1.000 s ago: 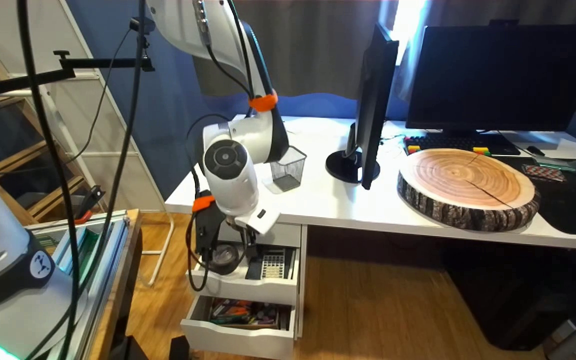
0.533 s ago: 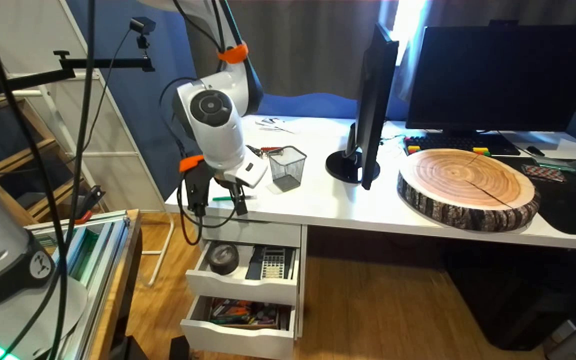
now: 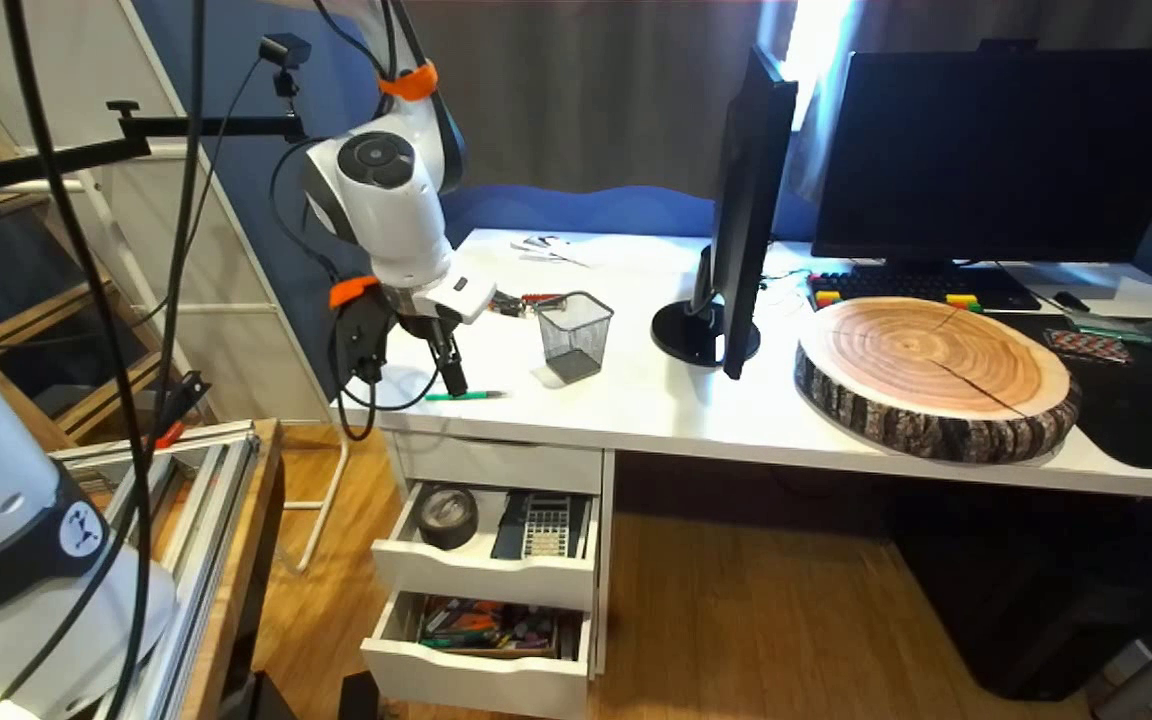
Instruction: Open the second top drawer and put the green pen in it, then close the drawer
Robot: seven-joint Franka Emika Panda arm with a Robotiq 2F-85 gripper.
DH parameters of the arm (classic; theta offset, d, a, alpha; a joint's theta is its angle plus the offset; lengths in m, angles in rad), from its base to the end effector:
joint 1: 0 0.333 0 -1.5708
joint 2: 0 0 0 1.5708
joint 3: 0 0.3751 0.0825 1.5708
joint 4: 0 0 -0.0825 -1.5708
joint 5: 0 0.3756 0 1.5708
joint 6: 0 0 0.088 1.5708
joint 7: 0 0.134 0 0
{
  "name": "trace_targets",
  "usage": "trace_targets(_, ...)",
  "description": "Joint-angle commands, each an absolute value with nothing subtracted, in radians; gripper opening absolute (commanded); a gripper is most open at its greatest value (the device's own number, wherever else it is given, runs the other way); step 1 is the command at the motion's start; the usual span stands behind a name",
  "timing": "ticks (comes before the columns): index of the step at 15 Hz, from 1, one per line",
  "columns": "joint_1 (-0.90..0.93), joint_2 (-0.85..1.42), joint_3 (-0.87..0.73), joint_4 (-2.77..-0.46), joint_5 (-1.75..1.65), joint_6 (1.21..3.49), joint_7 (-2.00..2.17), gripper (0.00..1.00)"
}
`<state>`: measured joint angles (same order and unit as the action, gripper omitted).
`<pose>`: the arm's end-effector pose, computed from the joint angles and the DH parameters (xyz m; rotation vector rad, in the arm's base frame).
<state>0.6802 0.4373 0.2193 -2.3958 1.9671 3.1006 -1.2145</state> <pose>0.3267 0.2997 0.1621 -2.7992 -0.1644 -0.1909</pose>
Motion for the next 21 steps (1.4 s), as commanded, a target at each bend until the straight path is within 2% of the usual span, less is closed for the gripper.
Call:
trace_targets(1,0.72,0.488,0.217,-2.329,1.961,3.203,-1.202,1.0)
trace_targets(10,0.779,0.617,0.168,-2.209,1.966,3.302,-1.216,1.0)
trace_targets(11,0.787,0.626,0.158,-2.2,1.967,3.308,-1.216,0.95)
trace_targets(13,0.796,0.642,0.145,-2.186,1.967,3.309,-1.216,0.71)
trace_targets(14,0.797,0.647,0.144,-2.183,1.967,3.306,-1.215,0.68)
trace_targets(17,0.794,0.662,0.138,-2.178,1.97,3.31,-1.209,0.44)
trace_targets(21,0.773,0.667,0.146,-2.19,1.969,3.331,-1.207,0.18)
